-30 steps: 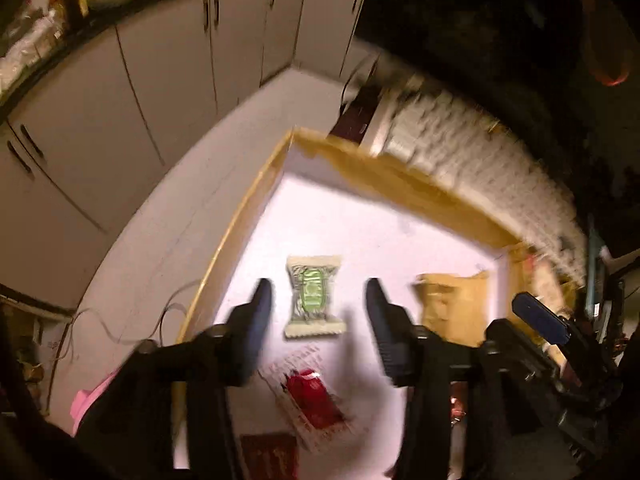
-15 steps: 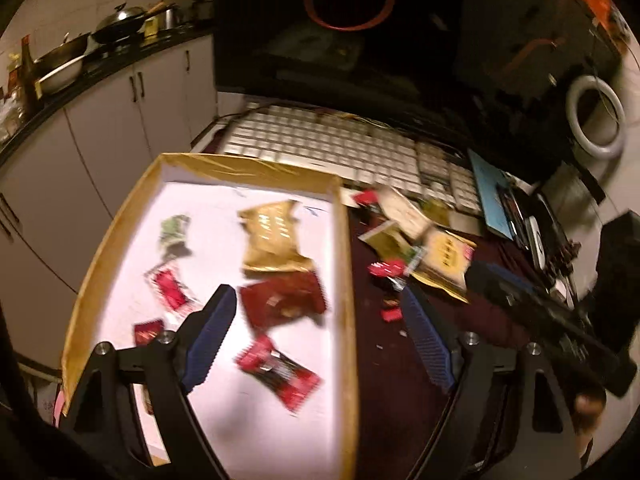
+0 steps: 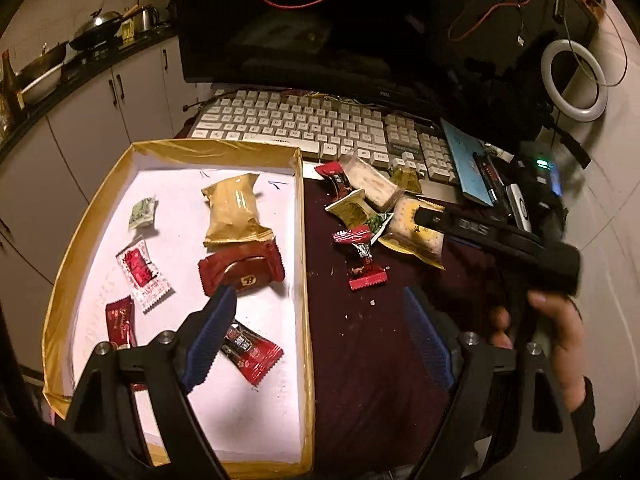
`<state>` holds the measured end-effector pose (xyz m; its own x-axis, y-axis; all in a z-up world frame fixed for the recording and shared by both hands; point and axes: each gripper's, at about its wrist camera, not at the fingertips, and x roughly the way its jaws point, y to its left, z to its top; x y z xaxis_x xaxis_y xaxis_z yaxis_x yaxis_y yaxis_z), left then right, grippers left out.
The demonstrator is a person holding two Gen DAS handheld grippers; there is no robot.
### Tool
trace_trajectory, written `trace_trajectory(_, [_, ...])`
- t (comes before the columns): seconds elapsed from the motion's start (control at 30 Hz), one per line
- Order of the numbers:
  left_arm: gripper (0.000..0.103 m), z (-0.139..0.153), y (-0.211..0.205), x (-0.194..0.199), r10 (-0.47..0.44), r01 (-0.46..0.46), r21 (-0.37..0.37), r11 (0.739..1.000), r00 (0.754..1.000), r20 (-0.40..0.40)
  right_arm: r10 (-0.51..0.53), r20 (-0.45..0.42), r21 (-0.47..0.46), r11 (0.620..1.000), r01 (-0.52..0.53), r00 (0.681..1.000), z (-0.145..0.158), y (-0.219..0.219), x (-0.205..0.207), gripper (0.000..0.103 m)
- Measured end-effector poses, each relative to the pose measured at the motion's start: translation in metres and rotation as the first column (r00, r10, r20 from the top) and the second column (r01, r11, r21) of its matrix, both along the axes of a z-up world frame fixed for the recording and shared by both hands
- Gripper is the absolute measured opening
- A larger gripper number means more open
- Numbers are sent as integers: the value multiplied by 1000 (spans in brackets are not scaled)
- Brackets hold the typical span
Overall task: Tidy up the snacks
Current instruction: 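Grasp the square biscuit pack with the right gripper while the left grasps a gold-wrapped snack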
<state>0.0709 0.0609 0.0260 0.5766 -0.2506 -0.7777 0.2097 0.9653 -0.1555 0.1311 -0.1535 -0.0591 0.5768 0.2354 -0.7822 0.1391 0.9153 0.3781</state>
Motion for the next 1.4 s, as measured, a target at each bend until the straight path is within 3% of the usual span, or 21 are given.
trace_trajectory(0.27, [84, 1, 8, 1, 14, -14, -19, 1000, 1000, -1, -35, -55, -186, 982, 24, 998, -10, 31, 36, 76])
trace_trajectory(0.4, [84, 2, 5, 1, 11, -11, -16, 1000, 1000, 1, 9, -44, -360, 933, -24, 999, -16, 55, 32, 77])
trace_trajectory(0.6, [84, 1, -4, 6, 7, -7, -12, 1000, 1000, -8, 10, -26, -318, 948, -18, 1000, -16, 29, 0, 69])
trace_trajectory(0.87, [82, -2, -31, 31, -42, 38, -55, 998, 996, -85, -22, 96, -115, 993, 33, 995, -8, -25, -79, 69])
trace_trajectory(1.0, [78, -5, -49, 60, -47, 38, -71, 997, 990, -130, -23, 125, -74, 997, 32, 992, -12, -31, -87, 69])
trace_trajectory(1.1, [76, -16, -59, 93, -36, 15, -102, 995, 978, -206, -15, 136, -39, 999, 20, 991, -12, -29, -80, 69])
trace_trajectory(1.2, [66, -34, -64, 121, -8, -28, -119, 992, 957, -289, -19, 137, -3, 1000, 20, 990, -14, -29, -70, 69])
trace_trajectory(1.27, [54, -44, -69, 135, 29, -58, -89, 994, 952, -306, -22, 143, 25, 1000, 18, 990, -15, -31, -69, 69])
trace_trajectory(1.4, [49, -58, -79, 151, 44, -70, -66, 995, 942, -333, -27, 157, 84, 996, 14, 987, -16, -38, -73, 69])
